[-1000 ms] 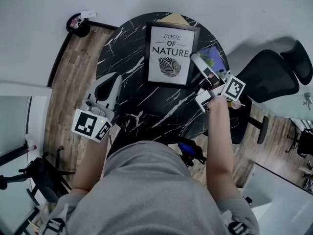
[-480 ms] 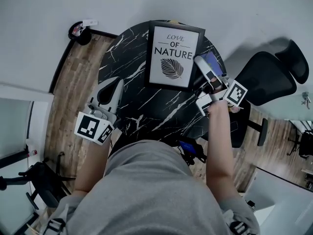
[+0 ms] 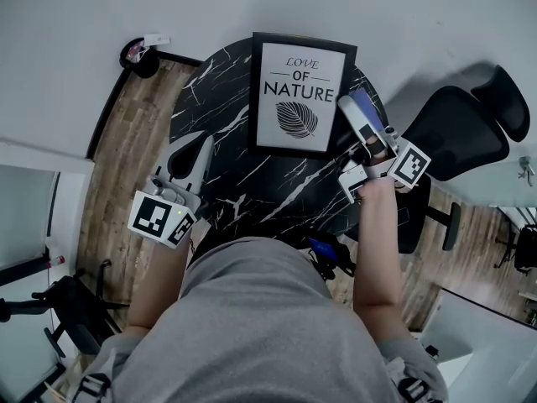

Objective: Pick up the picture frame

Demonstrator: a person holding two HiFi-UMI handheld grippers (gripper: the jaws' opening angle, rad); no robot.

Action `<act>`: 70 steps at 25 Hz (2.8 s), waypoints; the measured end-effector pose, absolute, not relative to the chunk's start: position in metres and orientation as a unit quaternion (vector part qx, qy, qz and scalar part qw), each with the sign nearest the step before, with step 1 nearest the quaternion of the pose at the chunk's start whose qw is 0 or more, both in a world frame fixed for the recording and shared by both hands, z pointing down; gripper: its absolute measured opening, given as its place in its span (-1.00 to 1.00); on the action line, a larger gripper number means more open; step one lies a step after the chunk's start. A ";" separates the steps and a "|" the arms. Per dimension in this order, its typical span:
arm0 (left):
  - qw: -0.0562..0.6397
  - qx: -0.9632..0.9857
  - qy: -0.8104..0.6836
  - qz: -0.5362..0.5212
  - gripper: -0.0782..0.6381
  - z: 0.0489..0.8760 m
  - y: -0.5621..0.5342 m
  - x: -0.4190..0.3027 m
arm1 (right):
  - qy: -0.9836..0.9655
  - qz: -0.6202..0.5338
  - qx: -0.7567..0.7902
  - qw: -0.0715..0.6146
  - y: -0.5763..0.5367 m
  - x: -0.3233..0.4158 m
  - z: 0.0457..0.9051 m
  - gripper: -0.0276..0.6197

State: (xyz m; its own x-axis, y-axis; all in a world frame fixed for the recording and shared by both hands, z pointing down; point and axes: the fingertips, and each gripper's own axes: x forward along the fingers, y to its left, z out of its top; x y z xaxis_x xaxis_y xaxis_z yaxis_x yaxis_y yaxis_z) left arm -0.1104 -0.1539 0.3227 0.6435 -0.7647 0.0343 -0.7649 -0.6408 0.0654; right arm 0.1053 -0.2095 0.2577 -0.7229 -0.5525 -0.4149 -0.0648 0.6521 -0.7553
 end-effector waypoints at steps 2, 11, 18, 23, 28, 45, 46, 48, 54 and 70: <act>0.039 0.908 -0.418 -0.002 -0.76 0.321 -0.154 -0.109 | 0.849 -0.376 -0.179 0.326 -0.208 0.105 0.256 -0.66; 0.040 0.924 -0.380 -0.009 -0.76 0.310 -0.157 -0.092 | 0.849 -0.379 -0.173 0.326 -0.207 0.104 0.251 -0.66; 0.080 0.946 -0.311 -0.041 -0.76 0.305 -0.154 -0.063 | 0.846 -0.383 -0.172 0.329 -0.207 0.104 0.249 -0.66; 0.095 0.953 -0.285 -0.046 -0.72 0.303 -0.153 -0.051 | 0.845 -0.384 -0.170 0.331 -0.206 0.104 0.249 -0.66; 0.110 0.952 -0.283 -0.050 -0.61 0.304 -0.156 -0.054 | 0.844 -0.383 -0.172 0.333 -0.206 0.105 0.248 -0.66; 0.095 0.948 -0.303 -0.028 -0.60 0.318 -0.150 -0.067 | 0.847 -0.365 -0.175 0.344 -0.203 0.106 0.246 -0.66; 0.091 0.947 -0.307 -0.028 -0.61 0.318 -0.150 -0.068 | 0.848 -0.364 -0.174 0.344 -0.203 0.106 0.246 -0.66; 0.084 0.945 -0.315 -0.027 -0.65 0.318 -0.150 -0.070 | 0.848 -0.363 -0.172 0.345 -0.202 0.105 0.245 -0.66; 0.077 0.944 -0.321 -0.025 -0.73 0.317 -0.152 -0.071 | 0.849 -0.365 -0.161 0.346 -0.202 0.104 0.243 -0.66; 0.064 0.937 -0.343 -0.007 -0.76 0.322 -0.154 -0.078 | 0.855 -0.353 -0.152 0.348 -0.201 0.104 0.239 -0.66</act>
State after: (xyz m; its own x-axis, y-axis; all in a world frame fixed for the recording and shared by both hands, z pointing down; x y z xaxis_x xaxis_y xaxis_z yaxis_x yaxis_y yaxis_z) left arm -0.0778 -0.1541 0.3218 0.7640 -0.6445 0.0305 -0.6426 -0.7560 0.1247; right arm 0.1038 -0.2008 0.2389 -0.7123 -0.5049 -0.4875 -0.0135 0.7043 -0.7097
